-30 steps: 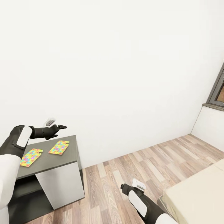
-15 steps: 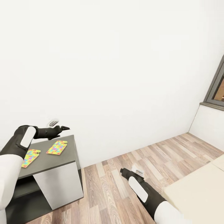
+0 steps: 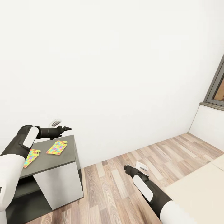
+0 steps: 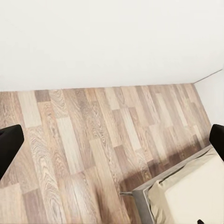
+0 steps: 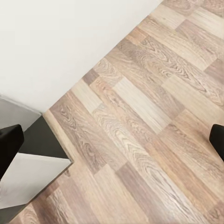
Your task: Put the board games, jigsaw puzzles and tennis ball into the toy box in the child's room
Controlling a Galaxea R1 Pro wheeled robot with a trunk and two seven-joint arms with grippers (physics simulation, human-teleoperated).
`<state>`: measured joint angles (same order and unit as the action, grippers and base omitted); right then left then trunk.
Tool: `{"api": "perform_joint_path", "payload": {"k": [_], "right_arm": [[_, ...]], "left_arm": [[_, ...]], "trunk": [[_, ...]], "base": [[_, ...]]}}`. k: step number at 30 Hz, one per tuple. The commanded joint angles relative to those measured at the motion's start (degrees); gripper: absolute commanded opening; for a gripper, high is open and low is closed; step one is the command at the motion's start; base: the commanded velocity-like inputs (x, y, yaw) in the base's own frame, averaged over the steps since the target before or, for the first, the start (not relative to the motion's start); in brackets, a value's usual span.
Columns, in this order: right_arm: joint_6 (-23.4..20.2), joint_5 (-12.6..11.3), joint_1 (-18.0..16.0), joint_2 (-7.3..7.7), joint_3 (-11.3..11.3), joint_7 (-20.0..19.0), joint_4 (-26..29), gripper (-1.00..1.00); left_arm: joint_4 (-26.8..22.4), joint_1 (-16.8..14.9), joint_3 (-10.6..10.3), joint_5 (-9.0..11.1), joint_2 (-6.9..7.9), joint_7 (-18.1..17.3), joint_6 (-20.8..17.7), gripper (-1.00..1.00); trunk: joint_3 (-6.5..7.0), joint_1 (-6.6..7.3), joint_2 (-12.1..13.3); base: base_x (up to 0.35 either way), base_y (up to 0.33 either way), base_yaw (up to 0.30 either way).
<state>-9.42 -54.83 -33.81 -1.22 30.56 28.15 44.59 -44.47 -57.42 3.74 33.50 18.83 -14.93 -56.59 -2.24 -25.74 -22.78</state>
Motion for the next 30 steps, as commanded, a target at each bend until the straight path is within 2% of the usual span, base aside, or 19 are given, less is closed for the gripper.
{"api": "perform_joint_path", "payload": {"k": [1, 10, 30], "right_arm": [[-0.17, -0.2, -0.08, 0.06, 0.13, 0.42, 0.15, 1.0], [-0.16, -0.27, -0.13, 0.13, -0.2, 0.57, 0.39, 1.0], [-0.18, -0.28, -0.12, 0.15, -0.22, 0.42, 0.34, 1.0]], "left_arm": [[0.0, -0.06, 0.16, -0.54, -0.02, -0.55, -0.23, 1.0], [-0.01, -0.06, 0.09, -0.48, -0.03, -0.62, -0.19, 1.0], [0.0, 0.04, 0.04, -0.51, -0.03, -0.62, -0.19, 1.0]], "trunk": [[-0.14, -0.04, -0.14], [-0.23, -0.04, -0.14], [-0.34, -0.04, -0.14]], "base": [[0.0, 0.0, 0.0], [0.0, 0.0, -0.083], [0.0, 0.0, -0.266]]}}
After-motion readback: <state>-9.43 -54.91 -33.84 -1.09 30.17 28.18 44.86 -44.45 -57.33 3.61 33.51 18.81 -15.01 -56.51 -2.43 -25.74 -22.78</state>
